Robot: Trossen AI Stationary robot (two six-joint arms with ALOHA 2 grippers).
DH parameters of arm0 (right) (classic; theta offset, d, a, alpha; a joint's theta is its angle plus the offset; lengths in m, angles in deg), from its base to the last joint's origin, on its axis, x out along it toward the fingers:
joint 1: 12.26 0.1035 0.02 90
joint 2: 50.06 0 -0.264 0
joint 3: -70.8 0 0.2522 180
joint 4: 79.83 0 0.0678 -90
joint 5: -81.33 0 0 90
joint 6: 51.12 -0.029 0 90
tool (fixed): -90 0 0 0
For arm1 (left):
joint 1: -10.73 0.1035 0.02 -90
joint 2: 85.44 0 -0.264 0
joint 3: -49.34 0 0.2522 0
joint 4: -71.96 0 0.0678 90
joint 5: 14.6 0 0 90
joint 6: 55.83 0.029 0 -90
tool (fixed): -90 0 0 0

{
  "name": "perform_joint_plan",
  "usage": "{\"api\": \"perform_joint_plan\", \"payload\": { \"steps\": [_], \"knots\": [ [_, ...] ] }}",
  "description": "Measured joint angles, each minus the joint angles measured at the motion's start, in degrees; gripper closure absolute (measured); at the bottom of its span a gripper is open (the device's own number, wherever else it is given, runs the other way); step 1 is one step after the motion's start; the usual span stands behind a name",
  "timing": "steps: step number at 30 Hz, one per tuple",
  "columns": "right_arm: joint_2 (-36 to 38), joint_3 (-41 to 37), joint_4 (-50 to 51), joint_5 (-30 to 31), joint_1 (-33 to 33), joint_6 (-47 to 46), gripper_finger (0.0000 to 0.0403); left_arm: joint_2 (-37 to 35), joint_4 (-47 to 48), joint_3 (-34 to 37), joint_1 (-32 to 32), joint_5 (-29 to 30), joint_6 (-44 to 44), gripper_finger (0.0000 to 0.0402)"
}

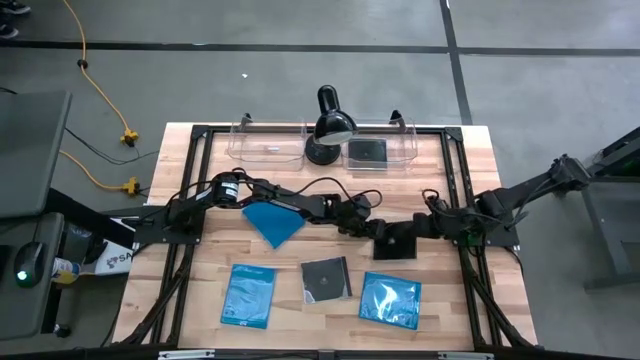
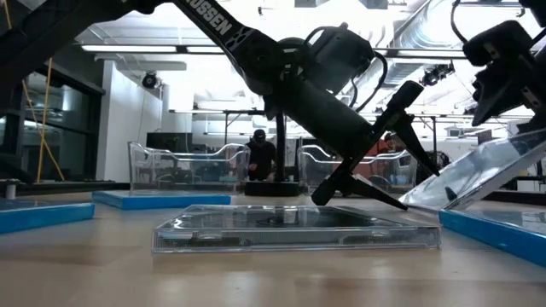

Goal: Pick & place jewel cases by type
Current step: Put the right black CD case into the right transparent bin

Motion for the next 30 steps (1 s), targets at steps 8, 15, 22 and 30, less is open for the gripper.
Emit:
{"api": "perform_joint_plan", "payload": {
  "steps": [8,15,22,30],
  "knots": [
    [-5.2,0.0,-0.4,-0.4,0.0,-0.6,0.0234,0.0,0.0,0.0,0.0,0.0,0.1,0.0147],
    [-5.4,0.0,-0.3,-0.5,0.0,0.2,0.0309,0.0,0.0,0.0,0.1,-1.4,0.3,0.0147],
    [-5.3,0.0,-0.7,-0.5,0.0,1.2,0.0353,0.0,-0.3,0.0,1.1,-5.6,6.8,0.0147],
    [-4.9,0.0,-1.6,1.7,0.0,3.7,0.0371,-2.6,0.3,0.3,3.2,-12.5,29.6,0.0147]
  ]
}}
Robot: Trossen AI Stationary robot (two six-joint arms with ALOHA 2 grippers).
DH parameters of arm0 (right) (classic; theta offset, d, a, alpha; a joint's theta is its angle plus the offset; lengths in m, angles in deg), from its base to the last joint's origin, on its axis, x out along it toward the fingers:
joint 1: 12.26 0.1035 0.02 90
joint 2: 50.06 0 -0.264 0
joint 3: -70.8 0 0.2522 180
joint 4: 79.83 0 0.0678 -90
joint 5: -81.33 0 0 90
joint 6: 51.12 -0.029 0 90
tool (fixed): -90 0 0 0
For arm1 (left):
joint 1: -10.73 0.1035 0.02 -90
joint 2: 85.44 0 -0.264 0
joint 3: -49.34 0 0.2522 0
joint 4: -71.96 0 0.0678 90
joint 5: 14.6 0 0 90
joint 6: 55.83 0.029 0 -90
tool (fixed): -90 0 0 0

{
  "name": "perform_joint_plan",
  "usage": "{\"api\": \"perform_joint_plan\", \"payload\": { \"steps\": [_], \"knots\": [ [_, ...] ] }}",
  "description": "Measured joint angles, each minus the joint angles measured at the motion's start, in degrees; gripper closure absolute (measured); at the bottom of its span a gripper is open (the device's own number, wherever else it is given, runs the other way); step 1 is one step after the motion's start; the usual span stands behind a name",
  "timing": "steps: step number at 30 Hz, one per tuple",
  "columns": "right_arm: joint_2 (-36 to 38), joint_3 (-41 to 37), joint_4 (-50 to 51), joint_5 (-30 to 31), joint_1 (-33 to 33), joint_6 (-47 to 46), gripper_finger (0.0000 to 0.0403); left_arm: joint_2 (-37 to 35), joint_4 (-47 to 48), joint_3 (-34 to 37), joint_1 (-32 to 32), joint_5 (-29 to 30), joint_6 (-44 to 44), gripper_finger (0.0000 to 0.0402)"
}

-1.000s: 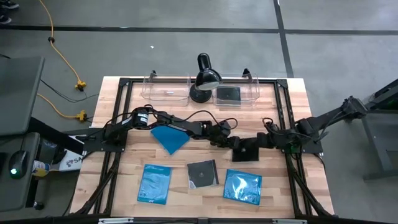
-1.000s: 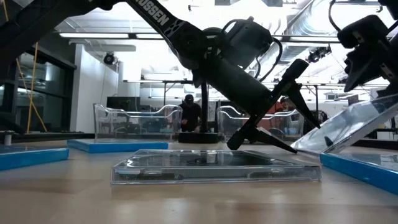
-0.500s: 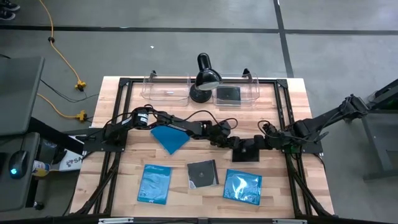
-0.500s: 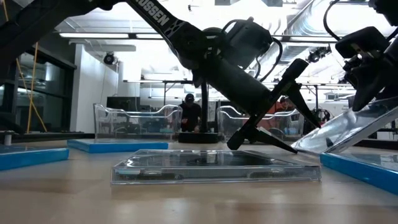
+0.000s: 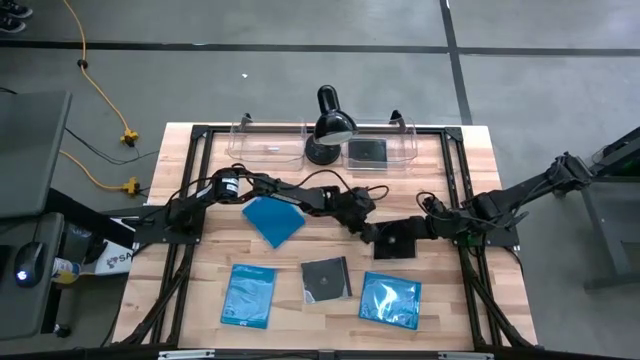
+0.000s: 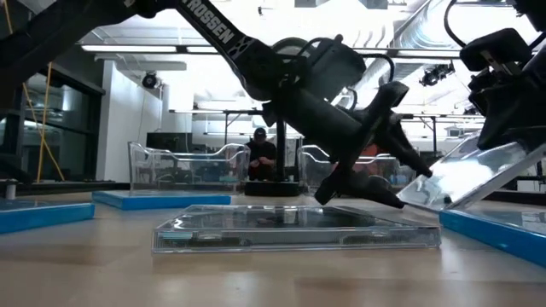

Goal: Pick & place jewel cases by type
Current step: Put the right black CD case into the right transparent bin

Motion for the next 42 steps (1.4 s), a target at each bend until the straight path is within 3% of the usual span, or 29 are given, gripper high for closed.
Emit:
{"api": "perform_joint_plan", "payload": {
  "steps": [6,12,16,20,25,28,37,42],
  "knots": [
    [1.5,0.0,-0.3,-0.1,0.0,2.9,0.0377,-4.4,5.8,0.2,0.4,-1.4,13.6,0.0147],
    [2.3,-0.1,-1.7,1.8,0.0,6.6,0.0387,-10.7,18.4,-0.1,0.7,-0.2,27.4,0.0147],
    [2.4,-0.1,-2.8,2.3,0.0,10.0,0.0388,-15.8,30.7,-0.2,0.5,6.5,36.5,0.0147],
    [2.5,-0.1,-3.9,2.6,0.0,13.3,0.0389,-20.7,44.4,-0.2,-0.4,17.9,41.8,0.0147],
    [2.8,-0.2,-9.1,6.1,0.0,20.5,0.0390,-26.1,59.6,-0.2,-2.6,34.1,42.4,0.0147],
    [3.3,-0.2,-12.4,8.2,0.0,25.0,0.0390,-29.3,65.0,-0.2,-4.3,40.9,39.9,0.0147],
    [4.3,2.7,-18.4,16.4,0.0,41.1,0.0391,-37.7,69.3,-0.3,-8.0,52.8,34.4,0.0147],
    [4.4,9.1,-18.7,24.2,0.0,54.4,0.0391,-41.3,70.0,-0.3,-8.3,55.3,32.4,0.0147]
  ]
}}
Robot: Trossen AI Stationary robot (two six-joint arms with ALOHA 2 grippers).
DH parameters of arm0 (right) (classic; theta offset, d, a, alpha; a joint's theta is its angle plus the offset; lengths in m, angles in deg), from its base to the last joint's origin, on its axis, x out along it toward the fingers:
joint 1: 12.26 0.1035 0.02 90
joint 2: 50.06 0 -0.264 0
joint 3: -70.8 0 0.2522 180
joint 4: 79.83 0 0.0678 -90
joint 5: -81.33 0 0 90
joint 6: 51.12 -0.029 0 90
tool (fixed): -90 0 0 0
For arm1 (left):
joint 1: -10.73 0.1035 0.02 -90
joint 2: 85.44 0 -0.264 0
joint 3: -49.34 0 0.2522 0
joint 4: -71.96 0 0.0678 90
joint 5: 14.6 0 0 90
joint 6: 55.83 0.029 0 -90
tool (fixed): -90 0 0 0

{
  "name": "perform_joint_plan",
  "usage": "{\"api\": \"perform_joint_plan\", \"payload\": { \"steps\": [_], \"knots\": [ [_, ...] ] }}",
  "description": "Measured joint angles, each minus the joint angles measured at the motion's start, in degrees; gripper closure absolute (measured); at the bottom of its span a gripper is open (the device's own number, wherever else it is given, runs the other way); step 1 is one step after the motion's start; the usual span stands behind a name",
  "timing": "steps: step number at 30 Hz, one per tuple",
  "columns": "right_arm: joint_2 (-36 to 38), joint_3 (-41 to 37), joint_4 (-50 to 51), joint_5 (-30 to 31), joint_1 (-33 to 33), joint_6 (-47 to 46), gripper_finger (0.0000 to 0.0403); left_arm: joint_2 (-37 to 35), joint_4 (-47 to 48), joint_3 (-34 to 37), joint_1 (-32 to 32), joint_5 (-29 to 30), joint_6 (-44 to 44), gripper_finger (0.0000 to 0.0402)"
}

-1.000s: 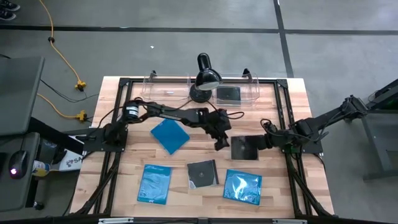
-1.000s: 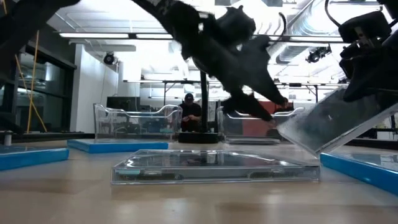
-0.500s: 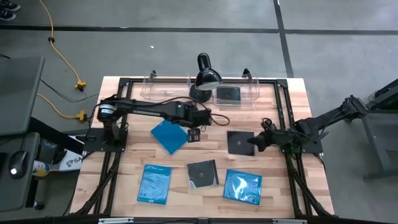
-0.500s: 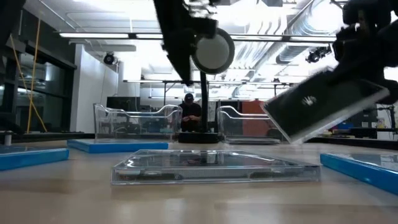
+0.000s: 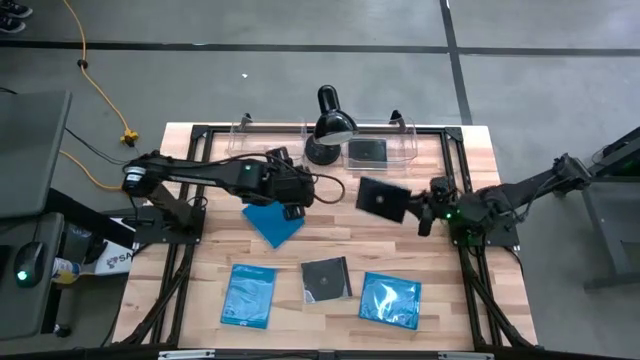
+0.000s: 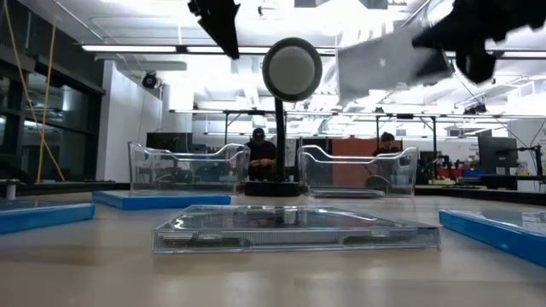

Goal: Pick & place jewel cases by type
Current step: Put the right black CD case into the right transparent bin

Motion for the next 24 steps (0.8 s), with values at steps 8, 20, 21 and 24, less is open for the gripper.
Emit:
{"api": "perform_joint_plan", "payload": {
  "steps": [8,20,21,24],
  "knots": [
    [-0.4,14.8,-0.1,8.5,0.0,23.2,0.0391,-2.1,-0.1,0.0,0.1,0.8,-0.4,0.0147],
    [-4.6,34.2,-0.1,8.4,0.0,43.8,0.0391,-3.7,0.9,0.0,0.1,4.4,0.1,0.0147],
    [-5.5,35.6,-0.2,8.3,0.0,44.8,0.0391,-4.4,1.3,0.0,0.1,4.9,0.1,0.0147],
    [-8.3,39.1,-0.2,7.2,0.0,47.5,0.0391,-6.4,1.9,0.0,0.1,6.4,0.1,0.0147]
  ]
}}
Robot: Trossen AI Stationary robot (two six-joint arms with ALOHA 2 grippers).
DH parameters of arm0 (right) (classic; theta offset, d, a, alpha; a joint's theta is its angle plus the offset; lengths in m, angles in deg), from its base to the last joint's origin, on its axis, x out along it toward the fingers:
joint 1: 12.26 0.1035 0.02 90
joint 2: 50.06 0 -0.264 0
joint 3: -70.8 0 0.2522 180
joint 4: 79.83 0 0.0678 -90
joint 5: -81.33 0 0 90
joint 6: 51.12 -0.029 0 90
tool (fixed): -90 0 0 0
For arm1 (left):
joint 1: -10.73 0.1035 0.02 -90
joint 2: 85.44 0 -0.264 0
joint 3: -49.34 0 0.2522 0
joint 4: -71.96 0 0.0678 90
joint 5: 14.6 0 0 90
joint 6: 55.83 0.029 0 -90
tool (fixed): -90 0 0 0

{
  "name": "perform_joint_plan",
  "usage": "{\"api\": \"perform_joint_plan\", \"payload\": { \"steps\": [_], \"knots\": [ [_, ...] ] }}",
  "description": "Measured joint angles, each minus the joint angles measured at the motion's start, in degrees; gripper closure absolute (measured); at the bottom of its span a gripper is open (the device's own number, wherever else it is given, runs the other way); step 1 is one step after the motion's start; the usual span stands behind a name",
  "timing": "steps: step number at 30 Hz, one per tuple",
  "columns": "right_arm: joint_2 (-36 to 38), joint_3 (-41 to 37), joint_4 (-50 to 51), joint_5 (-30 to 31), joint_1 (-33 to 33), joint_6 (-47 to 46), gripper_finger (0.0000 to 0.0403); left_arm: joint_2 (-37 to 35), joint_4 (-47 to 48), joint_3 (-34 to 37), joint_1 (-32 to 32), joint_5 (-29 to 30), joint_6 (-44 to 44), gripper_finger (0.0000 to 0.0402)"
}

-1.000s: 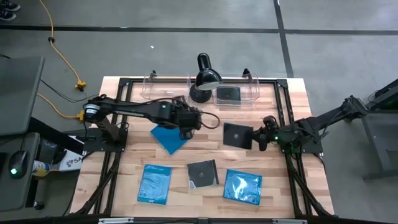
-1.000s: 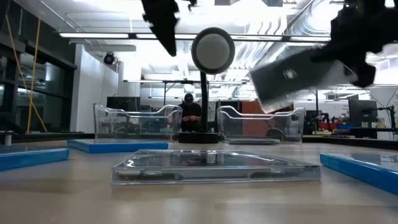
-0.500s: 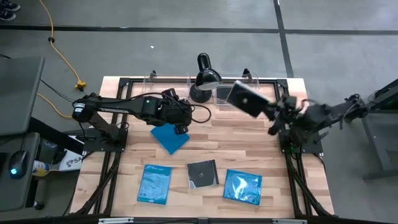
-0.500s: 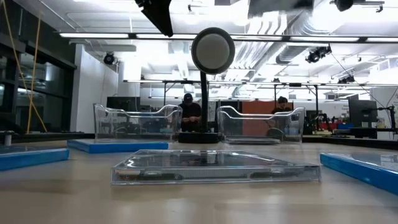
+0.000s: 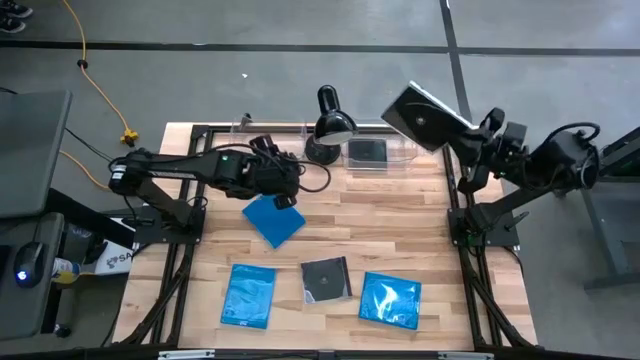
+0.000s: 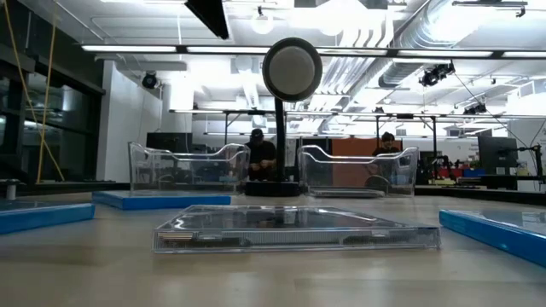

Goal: Pick & place jewel cases by type
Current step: Put the right black CD case into the right transparent bin

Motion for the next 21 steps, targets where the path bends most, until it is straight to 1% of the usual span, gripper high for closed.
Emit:
{"api": "perform_joint_plan", "payload": {
  "steps": [6,9,14,21],
  "knots": [
    [-6.0,5.2,-4.0,-4.2,0.0,5.0,0.0391,-4.3,0.6,0.0,0.0,1.6,2.8,0.0147],
    [-8.9,7.6,-8.3,-7.7,0.0,9.0,0.0391,-6.1,1.6,0.0,0.0,2.0,4.4,0.0147],
    [-13.0,12.9,-14.5,-13.8,0.0,15.3,0.0391,-9.2,3.4,0.0,0.0,4.1,4.6,0.0147],
    [-19.1,22.6,-16.9,-21.3,0.0,21.4,0.0391,-12.8,4.9,0.0,0.0,5.1,4.8,0.0147]
  ]
}}
